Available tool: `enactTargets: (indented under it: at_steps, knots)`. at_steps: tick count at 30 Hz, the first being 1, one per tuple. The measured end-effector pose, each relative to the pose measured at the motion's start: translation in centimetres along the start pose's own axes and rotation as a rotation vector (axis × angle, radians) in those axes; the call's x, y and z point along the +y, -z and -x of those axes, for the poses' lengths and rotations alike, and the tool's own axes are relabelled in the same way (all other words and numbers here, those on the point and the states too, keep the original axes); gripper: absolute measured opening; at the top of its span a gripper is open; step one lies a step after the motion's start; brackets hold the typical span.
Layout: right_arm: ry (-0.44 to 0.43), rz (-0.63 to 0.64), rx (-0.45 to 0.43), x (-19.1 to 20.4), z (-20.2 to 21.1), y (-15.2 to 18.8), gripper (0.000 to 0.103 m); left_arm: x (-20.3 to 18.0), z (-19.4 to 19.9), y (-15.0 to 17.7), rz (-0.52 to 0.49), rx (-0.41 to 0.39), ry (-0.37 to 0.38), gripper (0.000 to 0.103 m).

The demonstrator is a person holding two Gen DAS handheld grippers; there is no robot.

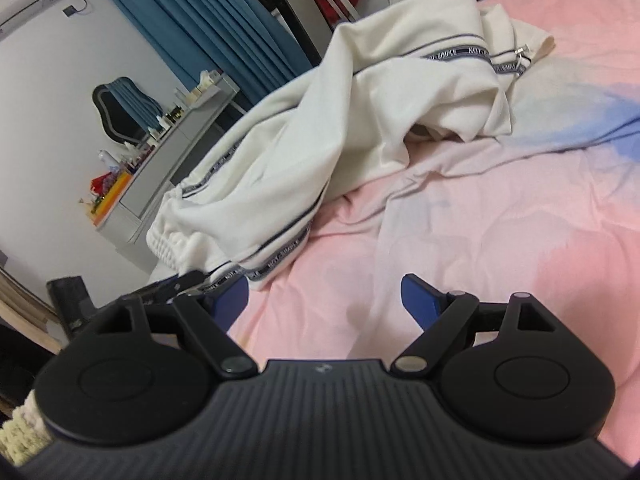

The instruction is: Fold clothes

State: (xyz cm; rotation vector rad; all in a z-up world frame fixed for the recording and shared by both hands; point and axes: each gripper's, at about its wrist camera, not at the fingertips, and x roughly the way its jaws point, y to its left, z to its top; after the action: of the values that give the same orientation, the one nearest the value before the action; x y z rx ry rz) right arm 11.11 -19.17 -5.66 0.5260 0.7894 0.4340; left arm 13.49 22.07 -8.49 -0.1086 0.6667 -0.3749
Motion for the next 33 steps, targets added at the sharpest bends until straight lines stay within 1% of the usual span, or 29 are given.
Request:
enactTargets:
  at_steps: [2,3,6,8,10,11,12,14,16,17,18,19,20,21,23,24,26,27,29,31,33]
  knots:
    - [0.005,-0.006,0.015,0.1,-0.1,0.2,0.085,0.3,1.1,1.0,0.001,0.023,0.075,0.042]
    - [0.007,-0.006,0.02,0.1,-0.2,0.4,0.085,0.4,1.8,1.5,0.003,0.021,0.105,0.042]
    - [0.013,0.0,0.03,0.3,-0.4,0.7,0.085,0.6,2.8,2.2,0.015,-0.011,0.115,0.043]
    - [0.019,0.01,0.034,0.5,-0.5,0.8,0.085,0.6,2.7,2.1,0.026,-0.024,0.09,0.045]
    - [0.023,0.013,0.037,0.6,-0.6,0.9,0.085,0.0,1.9,1.9,0.003,-0.02,0.06,0.06]
    - [0.025,0.013,0.038,0.5,-0.6,0.9,0.085,-0.4,1.6,1.8,-0.009,-0.018,0.044,0.063]
    - [0.027,0.012,0.039,0.5,-0.7,0.9,0.085,-0.9,0.8,1.8,-0.04,-0.003,0.011,0.067]
    - [0.032,0.012,0.042,0.4,-0.8,0.9,0.085,-2.1,-0.6,2.0,-0.106,0.017,-0.056,0.068]
    - [0.041,0.014,0.046,0.3,-1.0,1.0,0.085,-2.8,-1.3,2.0,-0.154,0.01,-0.095,0.063]
    - [0.045,0.014,0.049,0.3,-1.1,1.0,0.085,-3.0,-1.5,1.8,-0.157,0.004,-0.094,0.057]
    - [0.05,0.015,0.051,0.2,-1.3,1.0,0.085,-3.2,-1.6,1.7,-0.159,-0.003,-0.093,0.034]
    - [0.055,0.016,0.053,0.2,-1.4,1.0,0.085,-3.0,-1.7,1.4,-0.136,0.006,-0.065,0.017]
    - [0.06,0.015,0.053,0.1,-1.4,1.0,0.085,-2.8,-1.6,1.2,-0.114,0.012,-0.048,0.016]
    - [0.065,0.012,0.052,0.0,-1.5,0.9,0.085,-2.8,-1.2,1.2,-0.123,0.002,-0.054,0.013]
    - [0.073,0.0,0.051,-0.3,-1.6,0.8,0.085,-2.6,-0.3,1.5,-0.128,-0.008,-0.065,0.012]
    - [0.074,-0.009,0.05,-0.5,-1.6,0.7,0.085,-2.1,0.4,1.8,-0.097,-0.013,-0.057,0.012]
    - [0.069,-0.027,0.05,-0.8,-1.5,0.6,0.085,-1.7,2.5,1.7,-0.07,-0.049,-0.065,0.012]
    - [0.065,-0.034,0.05,-0.9,-1.5,0.6,0.085,-1.2,3.8,1.6,-0.041,-0.085,-0.063,0.012]
    - [0.059,-0.041,0.047,-1.0,-1.3,0.5,0.085,0.1,6.0,1.3,0.001,-0.115,-0.048,0.011]
    - [0.054,-0.052,0.045,-1.2,-1.1,0.5,0.085,1.3,7.9,1.1,-0.007,-0.102,-0.036,0.011]
    - [0.038,-0.077,0.044,-1.6,-1.1,0.4,0.085,2.8,9.7,0.6,-0.015,-0.075,-0.071,0.011]
